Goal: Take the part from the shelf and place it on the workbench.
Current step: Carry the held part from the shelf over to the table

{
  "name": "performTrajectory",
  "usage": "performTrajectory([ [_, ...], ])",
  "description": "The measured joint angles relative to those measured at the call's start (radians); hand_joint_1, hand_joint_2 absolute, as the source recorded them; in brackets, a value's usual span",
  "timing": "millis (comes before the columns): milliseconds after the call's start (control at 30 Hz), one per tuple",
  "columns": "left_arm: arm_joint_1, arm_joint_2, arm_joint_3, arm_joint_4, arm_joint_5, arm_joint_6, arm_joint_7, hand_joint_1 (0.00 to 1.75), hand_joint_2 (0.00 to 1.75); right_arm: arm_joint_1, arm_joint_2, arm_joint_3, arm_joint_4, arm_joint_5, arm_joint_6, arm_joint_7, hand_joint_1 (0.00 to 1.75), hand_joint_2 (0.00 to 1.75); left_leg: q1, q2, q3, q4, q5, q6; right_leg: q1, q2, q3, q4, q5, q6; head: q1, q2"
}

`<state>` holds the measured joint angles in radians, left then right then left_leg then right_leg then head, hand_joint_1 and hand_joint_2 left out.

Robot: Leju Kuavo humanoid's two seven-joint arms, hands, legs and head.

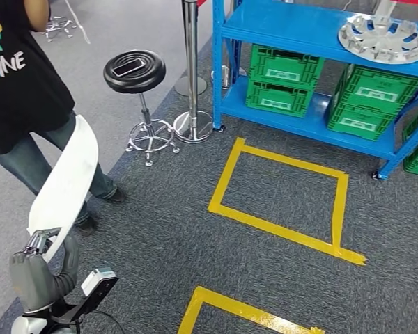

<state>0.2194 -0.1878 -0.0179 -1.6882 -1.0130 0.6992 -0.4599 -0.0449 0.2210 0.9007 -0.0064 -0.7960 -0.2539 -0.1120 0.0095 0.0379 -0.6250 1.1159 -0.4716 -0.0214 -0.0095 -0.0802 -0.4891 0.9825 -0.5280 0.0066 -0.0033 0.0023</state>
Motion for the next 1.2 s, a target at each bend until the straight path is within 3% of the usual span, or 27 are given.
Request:
performTrajectory([
  [67, 0.0, 0.004, -0.015, -0.004, -0.006, 0.0, 0.009, 1.75, 1.75, 0.0, 0.0, 0.0, 0.001, -0.002, 0.002, -0.006, 0.0, 0.0, -0.008, 0.039, 0.04, -0.081, 0.014, 0.016, 0.006, -0.02, 0.0, 0.002, -0.009, 0.011, 0.001, 0.0],
  [100, 0.0, 0.006, -0.02, -0.007, -0.006, 0.0, 0.013, 1.75, 1.75, 0.0, 0.0, 0.0, 0.001, -0.003, 0.002, -0.009, 0.0, 0.0, -0.013, 0.043, 0.042, -0.089, 0.007, 0.024, 0.009, -0.03, 0.001, 0.002, -0.012, 0.017, 0.001, 0.0],
  [167, 0.001, 0.008, -0.028, -0.013, -0.007, 0.0, 0.017, 1.75, 1.75, 0.0, 0.0, 0.0, 0.001, -0.001, 0.003, -0.012, 0.0, 0.0, -0.012, 0.02, 0.04, -0.093, 0.008, 0.04, 0.008, -0.045, 0.008, 0.002, -0.02, 0.027, 0.003, 0.0],
  [200, 0.002, 0.008, -0.031, -0.016, -0.007, 0.0, 0.018, 1.75, 1.75, -0.001, 0.0, 0.0, 0.001, 0.0, 0.004, -0.013, 0.0, 0.0, -0.011, 0.009, 0.04, -0.095, 0.009, 0.046, 0.007, -0.035, 0.009, 0.008, -0.029, 0.032, 0.004, 0.0],
  [267, 0.0, 0.01, -0.037, -0.021, -0.005, 0.0, 0.022, 1.75, 1.75, -0.002, 0.0, 0.0, 0.001, 0.001, 0.005, -0.014, 0.0, 0.0, -0.007, -0.014, 0.038, -0.099, 0.014, 0.058, 0.004, 0.022, -0.024, 0.083, -0.077, 0.039, 0.008, 0.0],
  [333, -0.001, 0.011, -0.042, -0.023, -0.005, 0.0, 0.025, 1.75, 1.75, -0.001, 0.0, 0.0, 0.002, 0.002, 0.006, -0.015, 0.0, 0.0, -0.008, -0.038, 0.036, -0.098, 0.016, 0.064, 0.004, 0.069, -0.095, 0.228, -0.14, 0.039, 0.011, 0.0],
  [367, -0.001, 0.012, -0.043, -0.023, -0.006, 0.0, 0.028, 1.75, 1.75, -0.001, 0.0, 0.0, 0.002, 0.002, 0.006, -0.015, 0.0, 0.0, -0.009, -0.051, 0.036, -0.098, 0.015, 0.065, 0.004, 0.075, -0.124, 0.279, -0.152, 0.039, 0.01, 0.0],
  [400, 0.0, 0.013, -0.045, -0.023, -0.007, 0.0, 0.029, 1.75, 1.75, -0.001, 0.0, 0.0, 0.003, 0.002, 0.006, -0.015, 0.0, 0.0, -0.009, -0.066, 0.037, -0.098, 0.015, 0.065, 0.004, 0.078, -0.142, 0.302, -0.145, 0.037, 0.01, 0.0],
  [433, 0.0, 0.013, -0.048, -0.023, -0.008, 0.0, 0.031, 1.75, 1.75, -0.001, 0.0, 0.0, 0.003, 0.001, 0.006, -0.014, 0.0, 0.0, -0.01, -0.08, 0.038, -0.097, 0.015, 0.065, 0.004, 0.08, -0.137, 0.278, -0.116, 0.036, 0.01, 0.0],
  [467, 0.0, 0.013, -0.051, -0.023, -0.009, 0.0, 0.031, 1.75, 1.75, -0.002, 0.0, 0.0, 0.003, 0.0, 0.006, -0.013, 0.0, 0.0, -0.009, -0.095, 0.04, -0.097, 0.015, 0.065, 0.003, 0.089, -0.115, 0.218, -0.073, 0.033, 0.01, 0.0],
  [533, -0.001, 0.013, -0.059, -0.023, -0.011, 0.0, 0.031, 1.75, 1.75, -0.001, 0.0, 0.0, 0.003, -0.001, 0.006, -0.012, 0.0, 0.0, -0.011, -0.124, 0.039, -0.094, 0.015, 0.062, -0.002, 0.137, -0.063, 0.083, -0.007, 0.027, 0.011, 0.0],
  [600, -0.002, 0.014, -0.064, -0.024, -0.013, 0.0, 0.031, 1.75, 1.75, -0.001, 0.0, 0.0, 0.004, -0.004, 0.006, -0.011, 0.0, 0.0, -0.01, -0.147, 0.031, -0.092, 0.019, 0.051, -0.004, 0.169, -0.036, 0.024, 0.006, 0.024, 0.01, 0.0],
  [667, -0.001, 0.014, -0.066, -0.027, -0.014, 0.001, 0.031, 1.75, 1.75, -0.002, 0.0, 0.0, 0.004, -0.007, 0.006, -0.011, 0.0, 0.0, -0.007, -0.165, 0.023, -0.092, 0.024, 0.038, -0.004, 0.151, -0.029, 0.017, 0.007, 0.016, 0.01, 0.0],
  [700, -0.001, 0.014, -0.067, -0.028, -0.014, 0.001, 0.031, 1.75, 1.75, -0.002, 0.001, 0.0, 0.004, -0.008, 0.006, -0.011, 0.0, 0.0, -0.008, -0.158, 0.019, -0.086, 0.02, 0.033, -0.006, 0.139, -0.026, 0.013, 0.01, 0.011, 0.009, 0.0],
  [733, -0.002, 0.015, -0.067, -0.029, -0.014, 0.001, 0.031, 1.75, 1.75, -0.002, 0.002, 0.0, 0.004, -0.009, 0.006, -0.011, 0.0, 0.0, -0.009, -0.138, 0.009, -0.064, 0.005, 0.027, -0.007, 0.124, -0.023, 0.009, 0.012, 0.005, 0.006, 0.0],
  [800, -0.005, 0.015, -0.07, -0.03, -0.014, 0.001, 0.031, 1.75, 1.75, 0.0, 0.002, 0.0, 0.005, -0.009, 0.005, -0.011, 0.0, 0.0, -0.01, -0.079, -0.036, 0.039, -0.052, 0.018, -0.007, 0.092, -0.018, 0.005, 0.012, -0.002, 0.0, 0.0],
  [867, -0.007, 0.016, -0.075, -0.03, -0.015, 0.0, 0.033, 1.75, 1.75, 0.003, 0.002, 0.0, 0.005, -0.01, 0.005, -0.011, 0.0, 0.0, -0.005, -0.052, -0.092, 0.161, -0.103, 0.01, -0.004, 0.06, -0.016, 0.005, 0.008, -0.006, -0.003, 0.0],
  [900, -0.006, 0.016, -0.078, -0.03, -0.017, 0.0, 0.035, 1.75, 1.75, 0.003, 0.002, 0.0, 0.005, -0.011, 0.004, -0.011, 0.0, 0.0, -0.002, -0.048, -0.103, 0.188, -0.105, 0.007, -0.003, 0.044, -0.015, 0.005, 0.007, -0.006, -0.003, 0.0],
  [933, -0.006, 0.017, -0.081, -0.03, -0.02, 0.0, 0.038, 1.75, 1.75, 0.003, 0.002, 0.0, 0.005, -0.013, 0.002, -0.011, 0.0, 0.0, 0.0, -0.045, -0.094, 0.173, -0.088, 0.006, -0.003, 0.03, -0.013, 0.005, 0.005, -0.005, -0.003, 0.0],
  [967, -0.006, 0.017, -0.084, -0.03, -0.023, 0.0, 0.042, 1.75, 1.75, 0.003, 0.002, 0.0, 0.005, -0.015, -0.001, -0.011, 0.0, 0.0, 0.001, -0.038, -0.066, 0.121, -0.055, 0.006, -0.003, 0.017, -0.01, 0.005, 0.002, -0.004, -0.003, 0.0],
  [1033, -0.008, 0.017, -0.091, -0.03, -0.03, 0.0, 0.049, 1.75, 1.75, 0.004, 0.002, 0.0, 0.005, -0.019, -0.006, -0.011, 0.0, 0.0, -0.004, 0.002, 0.006, -0.016, -0.002, 0.012, 0.001, -0.006, -0.006, 0.006, -0.006, 0.004, -0.003, 0.0],
  [1100, -0.011, 0.017, -0.098, -0.031, -0.034, 0.0, 0.053, 1.75, 1.75, 0.005, 0.002, 0.0, 0.005, -0.022, -0.01, -0.012, 0.0, 0.0, -0.012, 0.03, 0.039, -0.082, 0.005, 0.024, 0.007, -0.026, -0.005, 0.007, -0.014, 0.016, -0.002, 0.0],
  [1167, -0.01, 0.017, -0.105, -0.031, -0.037, 0.001, 0.061, 1.75, 1.75, 0.006, 0.002, 0.0, 0.005, -0.025, -0.014, -0.012, 0.0, 0.0, -0.015, 0.014, 0.038, -0.088, 0.001, 0.037, 0.008, -0.046, 0.003, 0.006, -0.02, 0.026, -0.001, 0.0],
  [1200, -0.008, 0.017, -0.108, -0.031, -0.038, 0.001, 0.065, 1.75, 1.75, 0.006, 0.002, 0.0, 0.005, -0.026, -0.015, -0.012, 0.0, 0.0, -0.014, 0.003, 0.038, -0.09, 0.002, 0.043, 0.006, -0.037, 0.005, 0.01, -0.027, 0.031, 0.0, 0.0],
])
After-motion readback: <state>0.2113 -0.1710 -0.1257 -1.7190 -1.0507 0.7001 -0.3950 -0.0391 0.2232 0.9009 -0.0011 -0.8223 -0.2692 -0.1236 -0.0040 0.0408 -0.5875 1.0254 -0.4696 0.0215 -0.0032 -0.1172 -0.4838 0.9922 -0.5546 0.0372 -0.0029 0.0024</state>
